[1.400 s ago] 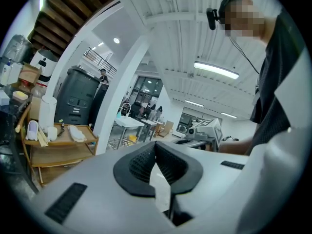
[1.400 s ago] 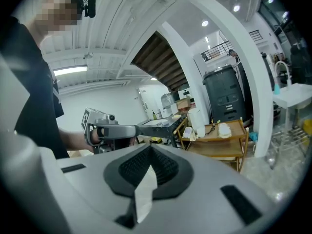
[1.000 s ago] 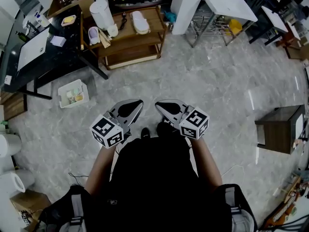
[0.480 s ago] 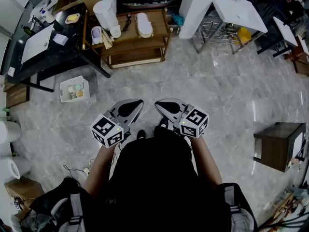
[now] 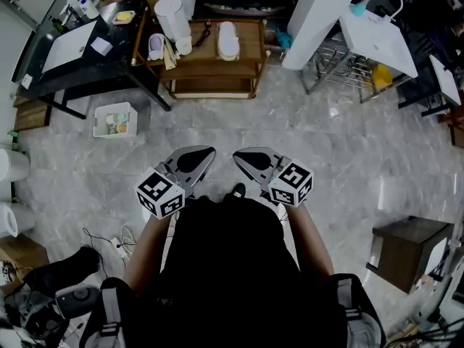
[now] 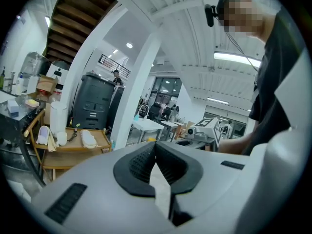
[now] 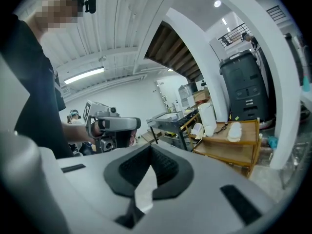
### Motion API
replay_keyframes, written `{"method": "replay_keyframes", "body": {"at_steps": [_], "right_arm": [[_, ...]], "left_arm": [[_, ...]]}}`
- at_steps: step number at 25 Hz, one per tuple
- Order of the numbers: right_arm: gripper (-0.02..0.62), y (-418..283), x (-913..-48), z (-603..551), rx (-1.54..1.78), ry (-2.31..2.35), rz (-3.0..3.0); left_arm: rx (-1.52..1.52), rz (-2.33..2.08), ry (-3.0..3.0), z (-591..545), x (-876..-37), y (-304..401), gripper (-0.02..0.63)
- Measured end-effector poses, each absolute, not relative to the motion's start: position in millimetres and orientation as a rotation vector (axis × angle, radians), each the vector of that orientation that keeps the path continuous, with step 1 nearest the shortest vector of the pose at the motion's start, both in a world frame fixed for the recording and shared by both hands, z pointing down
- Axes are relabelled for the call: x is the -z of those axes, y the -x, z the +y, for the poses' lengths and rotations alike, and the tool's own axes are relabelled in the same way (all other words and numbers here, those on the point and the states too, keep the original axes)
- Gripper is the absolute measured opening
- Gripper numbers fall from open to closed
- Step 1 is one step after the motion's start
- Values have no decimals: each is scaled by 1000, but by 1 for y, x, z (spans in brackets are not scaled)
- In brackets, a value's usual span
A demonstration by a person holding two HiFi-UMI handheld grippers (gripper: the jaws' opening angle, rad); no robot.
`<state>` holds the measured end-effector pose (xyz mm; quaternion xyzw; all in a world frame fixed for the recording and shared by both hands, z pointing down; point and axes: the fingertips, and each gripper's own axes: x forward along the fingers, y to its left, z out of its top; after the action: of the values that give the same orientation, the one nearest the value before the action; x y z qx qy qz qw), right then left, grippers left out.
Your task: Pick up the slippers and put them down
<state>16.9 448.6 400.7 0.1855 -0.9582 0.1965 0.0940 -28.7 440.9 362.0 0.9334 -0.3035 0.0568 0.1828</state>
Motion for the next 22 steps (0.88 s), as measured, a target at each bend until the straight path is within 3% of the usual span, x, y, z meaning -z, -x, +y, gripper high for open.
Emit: {"method": "replay_keyframes", "body": {"at_steps": [22], "right_arm": [[8, -14, -415, 384, -596, -546, -2867]], "left_arm": [[-241, -871, -2642, 381, -373, 14, 11]]}}
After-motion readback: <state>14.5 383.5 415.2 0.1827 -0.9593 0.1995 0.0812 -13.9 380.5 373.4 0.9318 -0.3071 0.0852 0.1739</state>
